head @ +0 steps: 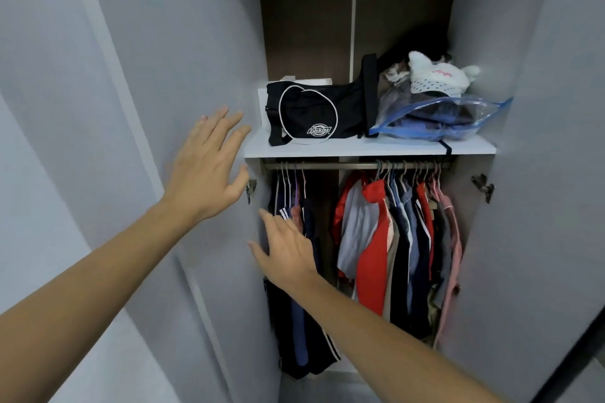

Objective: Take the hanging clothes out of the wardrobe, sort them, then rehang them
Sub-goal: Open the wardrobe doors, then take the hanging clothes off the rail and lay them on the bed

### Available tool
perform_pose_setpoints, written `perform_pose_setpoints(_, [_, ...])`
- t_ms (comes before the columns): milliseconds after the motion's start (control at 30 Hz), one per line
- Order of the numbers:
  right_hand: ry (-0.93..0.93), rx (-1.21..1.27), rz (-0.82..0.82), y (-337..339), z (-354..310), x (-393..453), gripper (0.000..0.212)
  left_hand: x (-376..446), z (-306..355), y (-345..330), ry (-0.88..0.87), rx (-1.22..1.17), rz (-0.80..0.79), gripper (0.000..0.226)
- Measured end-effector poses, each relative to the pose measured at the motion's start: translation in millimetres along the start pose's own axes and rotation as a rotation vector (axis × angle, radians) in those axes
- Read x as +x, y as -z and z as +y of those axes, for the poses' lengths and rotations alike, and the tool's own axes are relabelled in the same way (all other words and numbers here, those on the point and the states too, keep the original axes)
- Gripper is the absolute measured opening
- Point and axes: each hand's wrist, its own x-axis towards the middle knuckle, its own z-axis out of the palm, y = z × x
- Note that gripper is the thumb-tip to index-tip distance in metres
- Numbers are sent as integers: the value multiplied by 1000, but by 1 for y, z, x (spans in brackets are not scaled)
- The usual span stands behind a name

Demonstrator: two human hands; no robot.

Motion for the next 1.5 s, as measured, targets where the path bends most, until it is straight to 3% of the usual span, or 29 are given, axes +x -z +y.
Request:
perform_pose_setpoints(400, [-24,-56,19,44,153,9,59,53,97,-120,31,-181,-99,57])
perform_pose_setpoints(633, [-77,-18,11,51,243,6,57,57,137,-198,84,-267,-266,55])
perform_pose_setpoints(867, [-219,-38,40,28,319,28,48,65,149,-299,104,-373,-397,57])
perform_pose_setpoints(1000, [-291,-63,67,4,358,57,57,82,153,-363,124,-539,-395,59])
perform_pose_setpoints(1100, [-382,-175,38,-7,382,80,48,101,155,-420,101,-704,-377,55])
perform_pose_setpoints(1367, [-666,-286,11,-42,413,120,55,151,169,-542,30,-805,-559,86])
perform_pose_setpoints(1500, [-730,-300,38,-54,425,121,53,164,183,-582,-17,-798,-568,88])
